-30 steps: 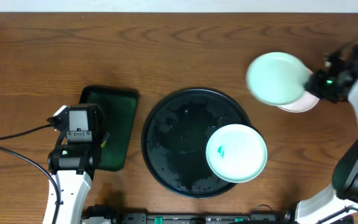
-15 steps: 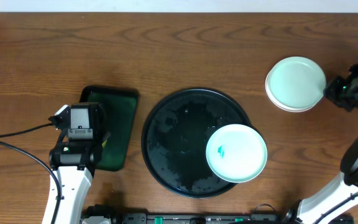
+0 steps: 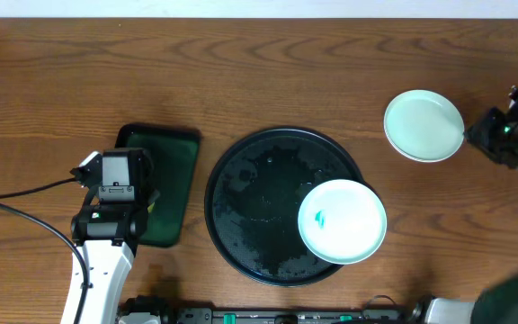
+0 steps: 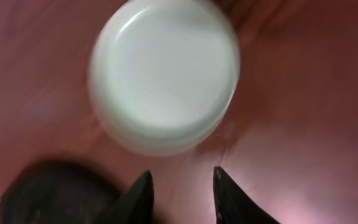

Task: Clean dirty plates on tray and stack at the side
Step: 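Move right gripper to grip rim of mint plate on black tray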

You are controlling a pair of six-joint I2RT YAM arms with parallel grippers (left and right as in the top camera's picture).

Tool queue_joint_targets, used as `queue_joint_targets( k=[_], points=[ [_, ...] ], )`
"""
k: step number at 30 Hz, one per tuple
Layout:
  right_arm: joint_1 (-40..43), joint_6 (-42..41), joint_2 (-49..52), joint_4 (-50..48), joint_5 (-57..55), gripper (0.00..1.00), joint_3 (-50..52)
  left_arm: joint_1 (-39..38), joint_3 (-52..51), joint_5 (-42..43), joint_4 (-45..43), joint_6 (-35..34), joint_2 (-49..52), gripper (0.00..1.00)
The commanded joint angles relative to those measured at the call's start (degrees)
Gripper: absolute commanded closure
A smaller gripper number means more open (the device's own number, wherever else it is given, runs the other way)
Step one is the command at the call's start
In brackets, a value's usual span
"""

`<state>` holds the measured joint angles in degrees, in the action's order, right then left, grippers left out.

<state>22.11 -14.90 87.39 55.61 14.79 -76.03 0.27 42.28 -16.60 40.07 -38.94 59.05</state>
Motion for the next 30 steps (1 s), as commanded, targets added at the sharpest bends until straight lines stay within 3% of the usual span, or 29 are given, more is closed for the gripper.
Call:
queue_joint_targets(
  k=[1,3,7,11,15,20,27,30],
  points=[
    [-5.7,-1.3,-7.1,7.6,0.3,0.71,0.4,0.2,-0.2,-0.3,0.0,0.6,0.0,0.92],
    [-9.7,-5.1,-10.8,12.5,-2.9,0.74,2.1,0.2,-0.2,-0.3,0.1,0.6,0.0,0.92],
    [-16.1,-11.5,-16.9,13.4,-7.2,0.75,9.9,0.2,-0.2,-0.3,0.2,0.6,0.0,0.93],
    [-20.1,-19.5,-20.8,12.1,-7.4,0.68,19.8,0.2,-0.2,-0.3,0.4,0.6,0.0,0.93],
    [-23.4,-19.8,-20.7,6.9,-6.8,0.56,30.0,0.2,-0.2,-0.3,0.4,0.6,0.0,0.93],
    [-27.8,-19.8,-18.7,0.4,-4.9,0.56,37.8,0.2,-0.2,-0.3,0.4,0.6,0.0,0.93],
    [-30.9,-22.2,-18.4,-3.8,-5.5,0.54,38.9,0.2,-0.2,-0.3,0.4,0.6,0.0,0.93],
    [-31.2,-23.3,-17.6,-4.7,-5.6,0.59,40.0,0.2,-0.2,-0.3,0.4,0.6,0.0,0.93]
  ],
)
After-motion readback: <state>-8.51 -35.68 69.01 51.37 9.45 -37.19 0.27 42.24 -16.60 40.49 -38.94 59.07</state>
